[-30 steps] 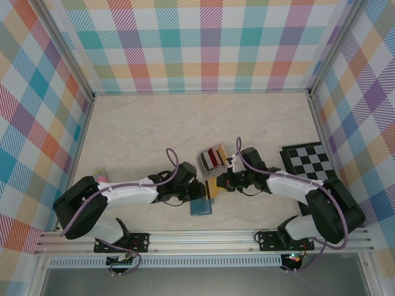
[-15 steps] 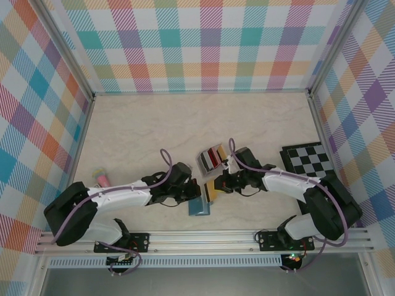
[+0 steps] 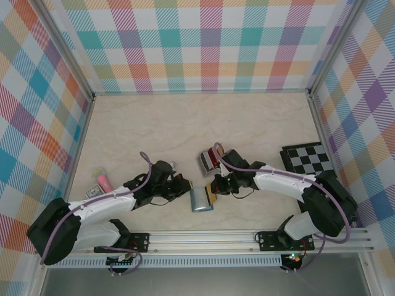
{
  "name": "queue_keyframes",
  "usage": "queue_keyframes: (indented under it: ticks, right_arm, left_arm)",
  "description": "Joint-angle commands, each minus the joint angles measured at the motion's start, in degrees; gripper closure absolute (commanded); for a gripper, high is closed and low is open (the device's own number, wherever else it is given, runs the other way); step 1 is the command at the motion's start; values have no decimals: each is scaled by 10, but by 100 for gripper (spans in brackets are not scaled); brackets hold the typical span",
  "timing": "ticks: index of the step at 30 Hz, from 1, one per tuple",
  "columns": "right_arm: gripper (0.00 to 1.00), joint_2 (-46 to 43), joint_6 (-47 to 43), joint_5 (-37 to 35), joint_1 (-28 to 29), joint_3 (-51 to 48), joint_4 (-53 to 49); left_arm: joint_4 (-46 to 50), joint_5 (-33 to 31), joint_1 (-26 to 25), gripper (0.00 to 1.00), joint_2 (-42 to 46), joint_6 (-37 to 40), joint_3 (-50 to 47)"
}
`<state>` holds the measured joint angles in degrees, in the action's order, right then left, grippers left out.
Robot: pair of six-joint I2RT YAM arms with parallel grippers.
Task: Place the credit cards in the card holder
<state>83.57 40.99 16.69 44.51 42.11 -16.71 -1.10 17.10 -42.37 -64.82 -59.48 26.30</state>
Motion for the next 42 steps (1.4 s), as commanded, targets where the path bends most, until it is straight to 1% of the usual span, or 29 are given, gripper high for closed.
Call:
queue_keyframes:
  ticks: [1, 3, 5, 6, 7, 8, 9, 11, 14, 16, 17, 19, 21, 23, 28, 31, 33, 35, 36, 37, 38, 40, 41, 42]
  right_arm:
    - [98, 15, -16, -41, 6, 14, -43]
    - [98, 18, -17, -41, 7, 17, -44]
    - [98, 19, -19, -40, 8, 20, -45]
    - [98, 19, -20, -39, 8, 22, -45]
    - [98, 19, -20, -37, 8, 23, -45]
    - [98, 18, -19, -33, 7, 24, -43]
    - [98, 17, -20, -31, 8, 25, -42]
    - [98, 14, -16, -29, 8, 27, -42]
    - [98, 7, -13, -27, 9, 27, -40]
    - [98, 1, -14, -29, 8, 31, -45]
    - [98, -4, -14, -35, 8, 33, -51]
    - [98, -18, -15, -48, 8, 37, -61]
    - [98, -29, -16, -63, 8, 39, -70]
    - [98, -34, -16, -78, 6, 41, -84]
    - [98, -44, -17, -97, -1, 29, -96]
    - [98, -45, -15, -80, -6, 20, -84]
    - [98, -49, -10, -66, -6, 16, -69]
    - [97, -58, -14, -54, -5, 15, -54]
    - [97, -60, -20, -50, -6, 19, -54]
    - [97, -59, -23, -42, -6, 22, -53]
    - [97, -58, -29, -23, -6, 23, -42]
    - [97, -54, -28, 15, -5, 23, -21]
    - [97, -54, -22, 35, -5, 21, -2]
    - [97, -56, -18, 52, -4, 17, 13]
  left_arm:
    - [122, -12, 17, 100, 50, 54, -2]
    - [185, -23, 24, 100, 77, 82, -8]
    - [225, -34, 28, 100, 93, 96, -17]
    - [229, -34, 29, 96, 98, 98, -25]
    - [226, -30, 29, 88, 101, 98, -31]
    - [221, -27, 29, 83, 103, 96, -36]
    - [217, -22, 29, 81, 104, 96, -40]
    - [212, -20, 29, 72, 105, 96, -43]
    - [194, -15, 29, 68, 103, 96, -47]
    - [190, -11, 29, 70, 100, 100, -46]
    - [187, -11, 29, 73, 99, 101, -46]
    - [175, -6, 29, 78, 99, 101, -51]
    - [130, 1, 29, 88, 95, 99, -56]
    - [103, 6, 30, 94, 85, 97, -59]
    - [65, 5, 28, 99, 49, 93, -50]
    - [74, 3, 28, 100, 27, 96, -36]
    - [104, -5, 28, 93, 36, 100, -23]
    - [109, -18, 28, 91, 65, 83, -25]
    - [111, -26, 28, 86, 87, 69, -27]
    - [112, -30, 28, 77, 106, 55, -31]
    - [116, -37, 28, 68, 130, 41, -34]
    - [130, -50, 26, 58, 167, 30, -33]
    - [141, -54, 25, 48, 179, 28, -29]
    - [150, -52, 24, 45, 184, 28, -23]
